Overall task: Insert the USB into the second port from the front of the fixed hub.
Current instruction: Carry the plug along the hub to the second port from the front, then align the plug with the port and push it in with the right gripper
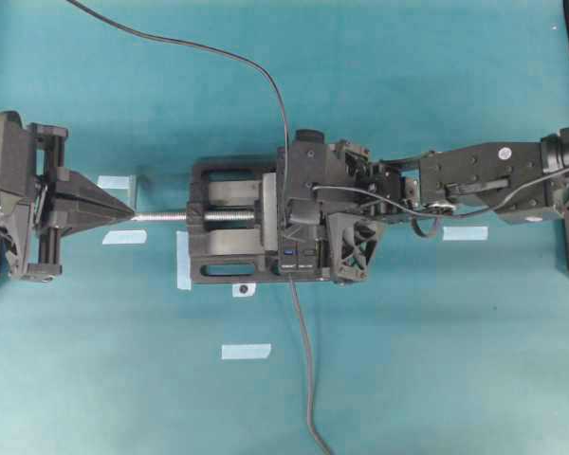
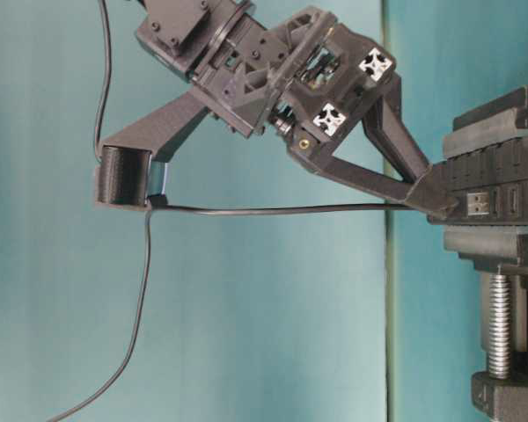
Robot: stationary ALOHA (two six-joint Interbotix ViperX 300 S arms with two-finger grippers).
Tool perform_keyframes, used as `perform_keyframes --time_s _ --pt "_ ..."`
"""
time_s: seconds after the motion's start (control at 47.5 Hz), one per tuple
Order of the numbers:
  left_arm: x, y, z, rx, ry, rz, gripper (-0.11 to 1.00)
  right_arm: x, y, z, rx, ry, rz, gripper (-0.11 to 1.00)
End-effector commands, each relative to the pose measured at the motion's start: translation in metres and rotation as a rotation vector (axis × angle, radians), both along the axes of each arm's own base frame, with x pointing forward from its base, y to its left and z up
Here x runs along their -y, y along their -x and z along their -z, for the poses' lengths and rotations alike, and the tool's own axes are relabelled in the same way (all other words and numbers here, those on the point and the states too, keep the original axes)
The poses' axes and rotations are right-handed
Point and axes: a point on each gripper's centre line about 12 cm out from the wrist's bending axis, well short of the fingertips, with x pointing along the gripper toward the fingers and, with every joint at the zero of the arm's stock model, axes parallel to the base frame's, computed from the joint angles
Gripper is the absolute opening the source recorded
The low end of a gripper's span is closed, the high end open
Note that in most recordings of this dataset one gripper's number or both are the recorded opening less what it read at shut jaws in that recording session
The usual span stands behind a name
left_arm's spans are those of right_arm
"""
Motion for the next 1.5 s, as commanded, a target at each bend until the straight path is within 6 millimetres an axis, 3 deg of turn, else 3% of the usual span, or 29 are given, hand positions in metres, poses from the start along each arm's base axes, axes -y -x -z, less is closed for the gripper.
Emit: perform_keyframes --time_s 0.0,1.475 --pt "0.000 -0.003 -0.006 0.021 0.000 -0.002 0.00 -0.002 -0.002 -0.008 0.029 -0.004 0.000 0.10" --pt "0.000 -0.001 -0.002 0.014 0.000 -0.002 0.00 0.003 -0.001 0.010 -0.011 0.012 -0.001 0.10"
